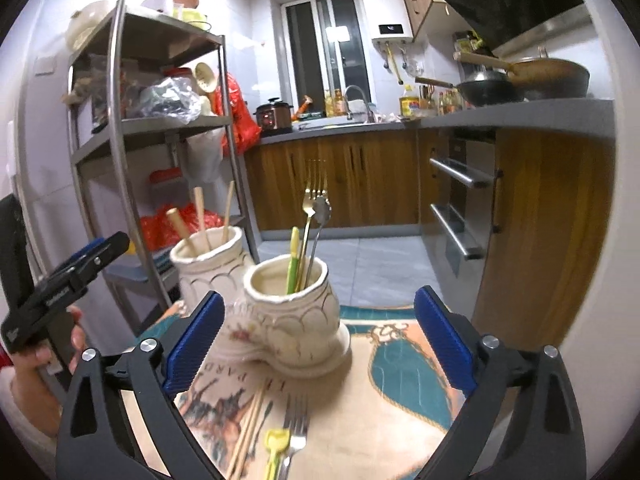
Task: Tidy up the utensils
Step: 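Move both tools back down to the utensils on the cloth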
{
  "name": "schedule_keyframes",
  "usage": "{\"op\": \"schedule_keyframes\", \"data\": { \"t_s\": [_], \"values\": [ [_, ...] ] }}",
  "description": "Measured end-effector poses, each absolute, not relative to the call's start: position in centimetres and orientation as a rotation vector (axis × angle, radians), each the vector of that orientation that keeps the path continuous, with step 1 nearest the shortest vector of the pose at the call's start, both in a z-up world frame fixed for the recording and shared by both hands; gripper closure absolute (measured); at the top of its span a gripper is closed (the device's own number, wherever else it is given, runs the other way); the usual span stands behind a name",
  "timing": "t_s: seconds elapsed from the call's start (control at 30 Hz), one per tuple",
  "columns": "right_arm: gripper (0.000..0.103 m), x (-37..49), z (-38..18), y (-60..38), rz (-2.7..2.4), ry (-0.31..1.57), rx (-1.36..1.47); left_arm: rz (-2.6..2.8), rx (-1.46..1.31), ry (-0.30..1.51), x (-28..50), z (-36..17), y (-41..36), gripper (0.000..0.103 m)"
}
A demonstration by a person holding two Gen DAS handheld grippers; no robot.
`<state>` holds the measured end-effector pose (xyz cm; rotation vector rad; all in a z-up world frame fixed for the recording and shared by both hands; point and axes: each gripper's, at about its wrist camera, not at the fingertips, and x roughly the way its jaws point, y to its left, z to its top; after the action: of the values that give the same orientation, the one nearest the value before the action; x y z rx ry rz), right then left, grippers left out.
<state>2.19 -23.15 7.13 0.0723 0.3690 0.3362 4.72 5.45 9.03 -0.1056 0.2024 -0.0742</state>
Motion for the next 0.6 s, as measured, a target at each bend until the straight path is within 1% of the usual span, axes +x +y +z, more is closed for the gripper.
{"op": "schedule_keyframes", "data": {
  "t_s": [0.13, 0.27, 0.37, 0.47, 0.6],
  "values": [
    [0.007, 0.5, 7.4, -23.3, 0.337, 0.377, 0.059, -0.022, -0.092, 0.264, 3.6, 8.3, 5.5, 0.005],
    [0.007, -1.2, 7.4, -23.0, 0.309, 0.368, 0.005, -0.025, -0.063, 0.371, 2.9, 6.8, 5.3, 0.005],
    [0.007, -2.0, 7.1, -22.8, 0.31, 0.383, -0.023, -0.021, -0.042, 0.414, 2.3, 5.6, 4.9, 0.005],
    [0.007, -2.5, 6.5, -22.8, 0.301, 0.414, -0.052, -0.016, -0.028, 0.455, 1.9, 4.6, 4.6, 0.005],
    [0.007, -2.7, 4.9, -22.8, 0.289, 0.488, -0.067, -0.047, -0.076, 0.51, 1.3, 3.3, 4.3, 0.005]
  ]
}}
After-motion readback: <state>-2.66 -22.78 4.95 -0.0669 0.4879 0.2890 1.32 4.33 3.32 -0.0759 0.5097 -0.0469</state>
